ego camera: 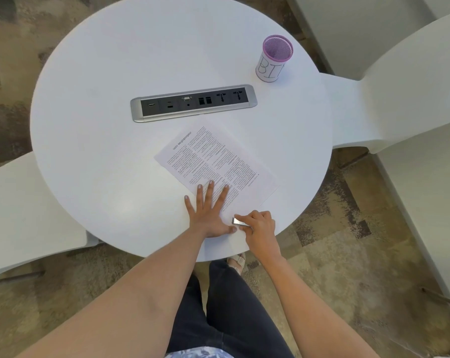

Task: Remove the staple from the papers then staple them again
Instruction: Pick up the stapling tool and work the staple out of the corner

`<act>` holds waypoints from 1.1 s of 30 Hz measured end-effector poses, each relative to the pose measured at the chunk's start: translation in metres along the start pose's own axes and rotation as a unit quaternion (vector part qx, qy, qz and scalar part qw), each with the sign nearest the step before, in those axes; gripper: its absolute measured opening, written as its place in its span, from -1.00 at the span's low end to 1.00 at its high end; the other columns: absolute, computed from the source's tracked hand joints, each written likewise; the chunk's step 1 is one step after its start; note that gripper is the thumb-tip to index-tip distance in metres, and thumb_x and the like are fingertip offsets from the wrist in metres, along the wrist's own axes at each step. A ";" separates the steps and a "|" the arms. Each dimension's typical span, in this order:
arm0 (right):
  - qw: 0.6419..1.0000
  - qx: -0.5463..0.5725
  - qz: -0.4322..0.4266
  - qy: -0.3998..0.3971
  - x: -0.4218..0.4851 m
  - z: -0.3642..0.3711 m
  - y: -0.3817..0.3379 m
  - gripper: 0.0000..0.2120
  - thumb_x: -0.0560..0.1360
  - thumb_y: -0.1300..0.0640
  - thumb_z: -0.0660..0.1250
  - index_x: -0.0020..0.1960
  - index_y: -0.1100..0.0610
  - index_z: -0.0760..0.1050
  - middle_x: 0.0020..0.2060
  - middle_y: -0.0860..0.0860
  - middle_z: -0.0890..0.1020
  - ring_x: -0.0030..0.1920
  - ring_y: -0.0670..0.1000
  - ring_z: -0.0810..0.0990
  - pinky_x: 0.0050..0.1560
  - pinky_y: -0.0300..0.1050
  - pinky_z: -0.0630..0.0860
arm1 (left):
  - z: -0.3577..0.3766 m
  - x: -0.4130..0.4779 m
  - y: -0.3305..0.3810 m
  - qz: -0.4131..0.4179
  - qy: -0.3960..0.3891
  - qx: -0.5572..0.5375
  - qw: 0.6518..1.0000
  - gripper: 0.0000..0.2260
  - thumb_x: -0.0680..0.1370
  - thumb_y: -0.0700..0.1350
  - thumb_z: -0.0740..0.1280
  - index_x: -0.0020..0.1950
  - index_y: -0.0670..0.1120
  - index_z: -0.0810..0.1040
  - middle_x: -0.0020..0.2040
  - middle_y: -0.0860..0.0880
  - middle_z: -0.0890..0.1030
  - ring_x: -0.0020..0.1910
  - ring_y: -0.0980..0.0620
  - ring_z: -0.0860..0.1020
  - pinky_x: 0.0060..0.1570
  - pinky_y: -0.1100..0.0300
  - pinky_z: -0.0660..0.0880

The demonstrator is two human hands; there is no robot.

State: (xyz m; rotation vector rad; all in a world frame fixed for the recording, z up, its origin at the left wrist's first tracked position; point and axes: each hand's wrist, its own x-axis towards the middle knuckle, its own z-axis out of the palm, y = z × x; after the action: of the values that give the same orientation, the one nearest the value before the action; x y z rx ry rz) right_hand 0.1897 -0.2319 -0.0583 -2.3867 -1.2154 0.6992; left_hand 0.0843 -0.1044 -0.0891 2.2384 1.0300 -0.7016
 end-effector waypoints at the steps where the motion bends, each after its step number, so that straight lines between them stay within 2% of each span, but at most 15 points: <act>1: 1.000 -0.004 -0.001 0.001 0.000 0.000 -0.001 -0.71 0.51 0.32 0.33 0.12 0.03 0.65 -0.19 0.04 0.58 -0.09 0.10 0.35 -0.13 -0.05 0.16 | 0.000 0.000 0.000 -0.003 -0.001 0.002 1.000 0.06 0.35 0.48 0.24 0.34 0.25 -0.62 0.35 0.00 -0.66 0.44 -0.20 -0.53 0.30 -0.38 -0.41; 6: 1.000 -0.009 0.017 0.016 -0.003 0.004 -0.004 -0.69 0.51 0.33 0.33 0.13 0.00 0.63 -0.19 0.01 0.56 -0.11 0.02 0.28 -0.14 -0.08 0.15 | 0.000 0.000 0.003 -0.009 -0.004 0.015 1.000 0.05 0.35 0.48 0.22 0.39 0.23 -0.58 0.37 -0.02 -0.64 0.44 -0.20 -0.53 0.31 -0.38 -0.41; 9: 0.999 -0.010 -0.033 0.005 0.001 0.009 -0.015 -0.66 0.48 0.40 0.33 0.10 0.04 0.65 -0.24 0.02 0.56 -0.14 0.06 0.30 -0.15 -0.06 0.18 | -0.001 0.000 0.003 -0.009 -0.005 0.022 1.000 0.02 0.38 0.48 0.20 0.40 0.21 -0.57 0.44 -0.05 -0.59 0.44 -0.20 -0.52 0.31 -0.38 -0.40; 11: 0.998 -0.008 -0.064 0.015 0.006 0.012 -0.022 -0.71 0.47 0.35 0.36 0.07 0.05 0.66 -0.28 0.01 0.56 -0.16 0.07 0.30 -0.17 -0.04 0.19 | -0.001 0.000 0.003 -0.007 -0.007 0.017 1.000 0.00 0.40 0.46 0.20 0.42 0.21 -0.56 0.47 -0.06 -0.56 0.45 -0.20 -0.51 0.31 -0.39 -0.39; 15: 0.998 0.027 -0.023 0.060 0.007 0.013 -0.019 -0.66 0.46 0.43 0.34 0.06 0.06 0.66 -0.24 -0.01 0.57 -0.14 0.04 0.30 -0.15 -0.04 0.21 | 0.001 0.000 0.001 -0.004 0.001 0.019 1.000 0.03 0.37 0.49 0.19 0.41 0.21 -0.57 0.38 -0.02 -0.64 0.37 -0.17 -0.58 0.32 -0.38 -0.39; 19: 0.996 0.020 0.015 0.082 -0.002 0.006 -0.003 -0.58 0.47 0.46 0.26 0.09 0.03 0.65 -0.21 -0.03 0.56 -0.11 0.03 0.29 -0.14 -0.08 0.13 | 0.002 0.002 0.000 -0.007 -0.005 0.019 1.000 0.06 0.34 0.50 0.22 0.38 0.23 -0.59 0.28 0.00 -0.71 0.29 -0.14 -0.65 0.30 -0.39 -0.41; 23: 0.998 -0.001 0.008 0.055 -0.007 0.005 -0.001 -0.58 0.47 0.46 0.26 0.11 0.03 0.64 -0.18 -0.01 0.58 -0.09 0.02 0.28 -0.17 -0.12 0.03 | 0.002 0.002 0.000 -0.008 -0.008 0.014 1.000 0.07 0.34 0.49 0.24 0.37 0.23 -0.61 0.30 0.00 -0.70 0.37 -0.17 -0.60 0.29 -0.39 -0.43; 30: 0.998 -0.031 -0.015 0.043 -0.003 0.005 -0.003 -0.61 0.47 0.45 0.31 0.07 0.02 0.66 -0.21 -0.04 0.60 -0.13 0.02 0.27 -0.12 -0.10 0.13 | 0.002 0.002 0.001 -0.010 -0.006 0.016 1.000 0.06 0.34 0.50 0.22 0.39 0.22 -0.59 0.44 -0.05 -0.60 0.43 -0.21 -0.53 0.29 -0.40 -0.41; 33: 0.998 -0.031 -0.010 0.045 -0.002 0.009 -0.005 -0.59 0.45 0.46 0.32 0.08 0.02 0.66 -0.21 -0.04 0.59 -0.13 0.03 0.29 -0.13 -0.08 0.16 | 0.001 0.003 0.001 -0.009 -0.004 0.015 1.000 0.06 0.34 0.51 0.20 0.37 0.22 -0.61 0.41 -0.04 -0.62 0.44 -0.21 -0.53 0.30 -0.40 -0.41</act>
State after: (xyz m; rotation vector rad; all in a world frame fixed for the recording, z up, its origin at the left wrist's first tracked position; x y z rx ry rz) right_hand 0.1800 -0.2302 -0.0619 -2.4236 -1.2393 0.5505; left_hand 0.0861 -0.1044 -0.0916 2.2539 1.0425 -0.7378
